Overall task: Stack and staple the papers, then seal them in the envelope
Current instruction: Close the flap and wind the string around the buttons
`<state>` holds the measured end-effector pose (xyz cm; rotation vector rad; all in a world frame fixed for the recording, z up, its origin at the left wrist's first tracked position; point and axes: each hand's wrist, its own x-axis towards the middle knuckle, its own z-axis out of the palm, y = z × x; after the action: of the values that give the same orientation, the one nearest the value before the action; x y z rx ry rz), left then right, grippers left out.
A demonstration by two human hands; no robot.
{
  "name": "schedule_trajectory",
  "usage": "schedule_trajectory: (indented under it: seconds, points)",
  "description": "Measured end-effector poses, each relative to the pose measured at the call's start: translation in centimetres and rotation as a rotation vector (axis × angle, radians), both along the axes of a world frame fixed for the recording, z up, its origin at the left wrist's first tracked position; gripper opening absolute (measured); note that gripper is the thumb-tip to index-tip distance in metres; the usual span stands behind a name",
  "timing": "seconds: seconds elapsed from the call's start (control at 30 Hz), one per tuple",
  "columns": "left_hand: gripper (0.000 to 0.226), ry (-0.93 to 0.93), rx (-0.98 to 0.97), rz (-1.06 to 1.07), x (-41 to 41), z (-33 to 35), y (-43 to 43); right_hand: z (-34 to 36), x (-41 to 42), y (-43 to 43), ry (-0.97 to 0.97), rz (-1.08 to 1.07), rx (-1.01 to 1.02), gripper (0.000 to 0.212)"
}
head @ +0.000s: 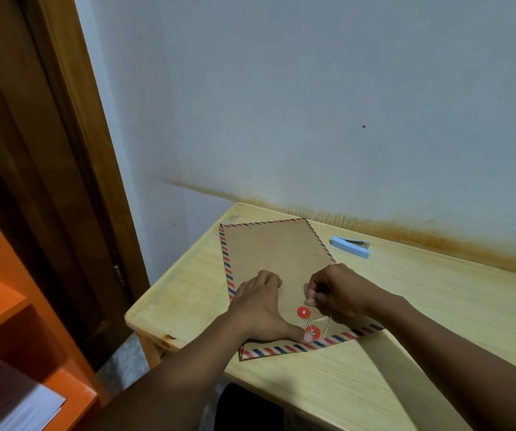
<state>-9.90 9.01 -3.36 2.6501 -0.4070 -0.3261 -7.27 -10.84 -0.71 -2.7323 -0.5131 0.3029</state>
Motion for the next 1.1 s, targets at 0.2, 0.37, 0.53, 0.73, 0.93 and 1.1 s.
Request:
schedule_trajectory:
  seconds: [0.2, 0.37, 0.53, 0.73, 0.93, 1.1]
  points:
    - [0.117, -0.048, -0.053, 0.014, -0.3, -1.0, 0.5, 0.3, -3.0, -2.1, -0.094, 0.014, -0.066, 0.026]
    - [0.118, -0.062, -0.046, 0.009, -0.6, -1.1, 0.5, -1.0, -6.3, -2.9, -0.194, 0.016, -0.122, 0.019]
    - [0.118, -0.044, -0.034, 0.033, -0.5, -1.0, 0.3, -1.4, -8.8, -2.8, -0.282, 0.085, -0.191, 0.018]
    - [0.117, -0.037, -0.035, 0.051, -0.4, -1.2, 0.3, -1.4, -10.4, -1.1, -0.361, 0.170, -0.249, 0.023]
    - [0.115, 0.014, -0.042, 0.019, 0.0, -0.9, 0.6, -1.3, -10.9, 0.1, -0.286, 0.155, -0.192, 0.024]
    - [0.122, 0.186, -0.025, -0.081, 1.1, -0.1, 2.1, -0.8, -10.5, 0.9, -0.239, 0.178, -0.188, 0.021]
